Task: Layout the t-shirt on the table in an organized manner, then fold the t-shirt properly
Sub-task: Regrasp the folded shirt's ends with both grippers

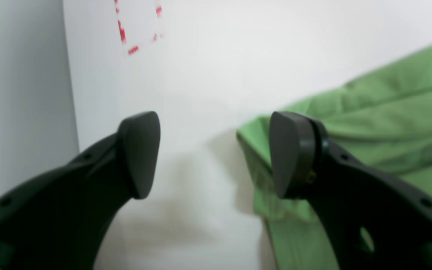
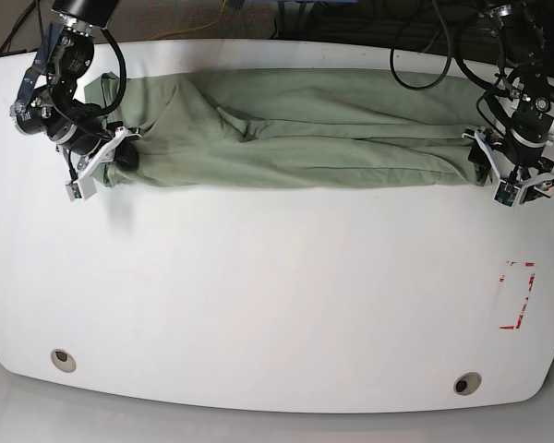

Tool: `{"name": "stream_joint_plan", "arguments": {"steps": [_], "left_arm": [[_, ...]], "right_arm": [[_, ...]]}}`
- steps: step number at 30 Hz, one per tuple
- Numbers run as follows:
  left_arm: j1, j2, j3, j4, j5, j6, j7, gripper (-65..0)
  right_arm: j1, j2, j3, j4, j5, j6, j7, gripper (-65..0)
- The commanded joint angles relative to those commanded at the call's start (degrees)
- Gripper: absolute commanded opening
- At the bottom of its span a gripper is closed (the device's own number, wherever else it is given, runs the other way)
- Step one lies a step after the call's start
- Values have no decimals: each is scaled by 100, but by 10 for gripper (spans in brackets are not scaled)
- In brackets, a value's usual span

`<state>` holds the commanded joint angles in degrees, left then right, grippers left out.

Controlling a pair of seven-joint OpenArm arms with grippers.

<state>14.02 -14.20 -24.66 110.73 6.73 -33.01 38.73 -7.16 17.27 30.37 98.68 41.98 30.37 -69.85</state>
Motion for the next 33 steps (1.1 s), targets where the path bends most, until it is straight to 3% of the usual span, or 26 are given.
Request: {"name": "stream_joint_plan", "arguments": {"steps": [4, 12, 15, 22, 28, 33], "left_arm": [[0, 0, -9, 0, 0, 0, 0, -223], [9, 0, -18, 9, 0, 0, 0, -223], [79, 0, -18, 9, 0, 0, 0, -223], [202, 0, -18, 18, 0, 0, 0, -223], [202, 0, -18, 18, 0, 0, 0, -223], [211, 0, -18, 18, 0, 0, -9, -223]], "right_arm": [[53, 18, 0, -141, 0, 0, 0, -562], [26, 18, 0, -114, 35, -26, 0, -224], [0, 18, 0, 132, 18, -26, 0, -145], [-316, 220, 35, 1380, -9, -44, 9, -139], [-448, 185, 624, 1609, 308, 26, 9, -139], [-440, 185, 738, 1591, 905, 387, 9, -139]]}}
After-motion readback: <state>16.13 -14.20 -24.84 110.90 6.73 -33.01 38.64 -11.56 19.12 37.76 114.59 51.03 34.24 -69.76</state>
